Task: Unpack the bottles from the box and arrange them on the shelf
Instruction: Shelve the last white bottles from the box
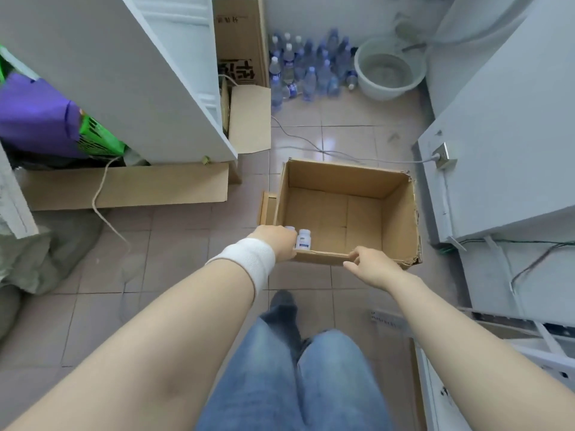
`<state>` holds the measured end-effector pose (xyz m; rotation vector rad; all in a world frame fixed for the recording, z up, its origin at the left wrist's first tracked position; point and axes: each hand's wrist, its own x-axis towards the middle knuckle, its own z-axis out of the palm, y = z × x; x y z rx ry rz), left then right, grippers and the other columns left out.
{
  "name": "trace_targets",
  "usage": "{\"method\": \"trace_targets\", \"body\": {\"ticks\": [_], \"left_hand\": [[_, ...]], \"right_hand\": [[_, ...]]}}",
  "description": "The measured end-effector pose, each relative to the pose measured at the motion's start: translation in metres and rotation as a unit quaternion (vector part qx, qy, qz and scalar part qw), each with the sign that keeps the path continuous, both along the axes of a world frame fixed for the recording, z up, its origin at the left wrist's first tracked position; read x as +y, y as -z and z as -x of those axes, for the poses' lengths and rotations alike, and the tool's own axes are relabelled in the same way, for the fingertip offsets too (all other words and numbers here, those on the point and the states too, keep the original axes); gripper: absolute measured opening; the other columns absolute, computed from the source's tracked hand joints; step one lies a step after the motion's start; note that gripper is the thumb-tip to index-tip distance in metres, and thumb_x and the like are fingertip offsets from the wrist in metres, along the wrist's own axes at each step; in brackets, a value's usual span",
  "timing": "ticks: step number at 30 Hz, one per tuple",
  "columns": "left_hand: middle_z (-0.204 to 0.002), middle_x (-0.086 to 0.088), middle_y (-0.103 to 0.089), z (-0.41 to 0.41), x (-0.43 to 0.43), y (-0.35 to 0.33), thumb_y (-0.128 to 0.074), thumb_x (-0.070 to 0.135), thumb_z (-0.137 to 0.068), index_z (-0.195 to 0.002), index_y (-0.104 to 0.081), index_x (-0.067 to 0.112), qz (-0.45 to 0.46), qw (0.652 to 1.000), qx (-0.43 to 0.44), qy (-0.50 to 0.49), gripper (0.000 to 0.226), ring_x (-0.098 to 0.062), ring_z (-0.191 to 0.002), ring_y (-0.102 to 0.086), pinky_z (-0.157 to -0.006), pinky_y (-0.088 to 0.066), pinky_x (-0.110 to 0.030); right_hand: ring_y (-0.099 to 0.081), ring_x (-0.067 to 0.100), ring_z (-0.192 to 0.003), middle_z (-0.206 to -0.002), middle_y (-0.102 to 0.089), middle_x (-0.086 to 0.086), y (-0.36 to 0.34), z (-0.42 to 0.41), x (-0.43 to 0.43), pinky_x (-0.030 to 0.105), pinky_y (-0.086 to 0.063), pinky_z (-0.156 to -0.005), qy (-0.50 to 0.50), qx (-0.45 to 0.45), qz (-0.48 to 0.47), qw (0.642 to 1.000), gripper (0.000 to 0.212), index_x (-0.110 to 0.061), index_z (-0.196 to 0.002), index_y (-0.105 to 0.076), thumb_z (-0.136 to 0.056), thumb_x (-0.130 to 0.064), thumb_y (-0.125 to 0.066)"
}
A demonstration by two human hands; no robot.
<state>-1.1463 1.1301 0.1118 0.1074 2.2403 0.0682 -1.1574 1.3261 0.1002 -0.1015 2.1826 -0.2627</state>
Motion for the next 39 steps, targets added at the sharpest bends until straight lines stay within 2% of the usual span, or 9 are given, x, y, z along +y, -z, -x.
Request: {"method": "trace_targets", "body": {"ticks": [11, 14, 17, 20, 23, 27, 30, 33, 39], "left_hand": [[-0.124, -0.010, -0.056, 0.111, 0.008, 0.115, -0.041, 0.021, -0.097, -0.131, -0.044, 0.012, -0.009, 0.996, -0.084, 0.010, 0.036, -0.028, -0.109, -0.055, -0.087, -0.047, -0.036], [-0.128, -0.012, -0.050, 0.137, 0.006, 0.163, -0.046, 0.006, -0.092, -0.134, -0.040, 0.009, 0.021, 0.991, -0.097, 0.088, 0.042, -0.029, -0.117, -0.048, -0.091, -0.042, -0.035], [-0.133, -0.013, -0.049, 0.168, 0.004, 0.222, -0.049, 0.012, -0.093, -0.134, -0.042, 0.009, 0.067, 0.975, -0.131, 0.167, 0.042, -0.029, -0.122, -0.046, -0.094, -0.040, -0.034], [-0.108, -0.006, -0.060, 0.188, 0.003, 0.270, -0.054, 0.015, -0.091, -0.121, -0.055, 0.008, 0.085, 0.957, -0.208, 0.184, 0.030, -0.023, -0.097, -0.058, -0.076, -0.044, -0.030], [-0.078, 0.000, -0.053, 0.191, 0.005, 0.296, -0.056, 0.016, -0.091, -0.117, -0.059, 0.007, 0.084, 0.946, -0.260, 0.175, 0.027, -0.020, -0.071, -0.055, -0.069, -0.041, -0.027], [-0.127, -0.009, -0.054, 0.179, 0.006, 0.316, -0.054, 0.013, -0.092, -0.128, -0.052, 0.006, 0.051, 0.948, -0.271, 0.160, 0.036, -0.028, -0.114, -0.056, -0.083, -0.046, -0.033], [-0.130, -0.011, -0.051, 0.174, 0.000, 0.326, -0.064, 0.019, -0.086, -0.129, -0.050, 0.008, 0.027, 0.952, -0.285, 0.111, 0.046, -0.030, -0.113, -0.056, -0.086, -0.047, -0.034], [-0.130, -0.011, -0.045, 0.172, -0.001, 0.330, -0.075, 0.030, -0.076, -0.131, -0.045, 0.013, -0.015, 0.955, -0.296, 0.009, 0.065, -0.030, -0.113, -0.053, -0.093, -0.048, -0.038], [-0.125, -0.010, -0.045, 0.150, 0.010, 0.336, -0.076, 0.028, -0.074, -0.126, -0.046, 0.018, -0.115, 0.942, -0.203, -0.242, 0.061, -0.026, -0.116, -0.047, -0.095, -0.044, -0.033]], "right_hand": [[-0.048, 0.023, -0.124, -0.135, -0.052, 0.005, 0.129, 0.096, -0.018, 0.032, -0.040, -0.100, 0.035, -0.120, 0.042, 0.991, 0.042, -0.013, -0.132, -0.045, -0.095, -0.033, -0.044], [-0.048, 0.025, -0.124, -0.133, -0.053, 0.008, 0.176, 0.111, -0.029, 0.032, -0.039, -0.098, 0.029, -0.161, 0.037, 0.986, 0.044, -0.010, -0.132, -0.044, -0.095, -0.034, -0.046], [-0.050, 0.029, -0.120, -0.132, -0.052, 0.012, 0.235, 0.116, -0.049, 0.031, -0.041, -0.092, 0.017, -0.224, 0.029, 0.974, 0.048, -0.004, -0.131, -0.041, -0.094, -0.035, -0.048], [-0.055, 0.030, -0.115, -0.128, -0.055, 0.014, 0.287, 0.112, -0.065, 0.029, -0.042, -0.086, 0.068, -0.249, 0.042, 0.965, 0.048, -0.004, -0.127, -0.044, -0.090, -0.032, -0.055], [-0.059, 0.028, -0.108, -0.117, -0.061, 0.010, 0.310, 0.106, -0.074, 0.029, -0.044, -0.079, 0.143, -0.264, 0.060, 0.952, 0.043, -0.007, -0.118, -0.053, -0.085, -0.032, -0.062], [-0.060, 0.028, -0.105, -0.117, -0.062, 0.011, 0.322, 0.101, -0.079, 0.029, -0.045, -0.077, 0.204, -0.249, 0.057, 0.945, 0.046, -0.008, -0.116, -0.054, -0.080, -0.033, -0.068], [-0.057, 0.024, -0.095, -0.117, -0.061, 0.010, 0.324, 0.104, -0.071, 0.026, -0.039, -0.070, 0.224, -0.257, 0.054, 0.938, 0.046, -0.007, -0.116, -0.052, -0.080, -0.030, -0.069], [-0.058, 0.026, -0.102, -0.116, -0.060, 0.010, 0.321, 0.109, -0.049, 0.026, -0.036, -0.070, 0.252, -0.237, 0.033, 0.938, 0.047, -0.006, -0.114, -0.050, -0.078, -0.029, -0.071], [-0.057, 0.026, -0.093, -0.117, -0.056, 0.014, 0.326, 0.113, 0.004, 0.029, -0.042, -0.070, 0.336, -0.154, 0.000, 0.929, 0.046, -0.006, -0.112, -0.050, -0.077, -0.027, -0.072]]}}
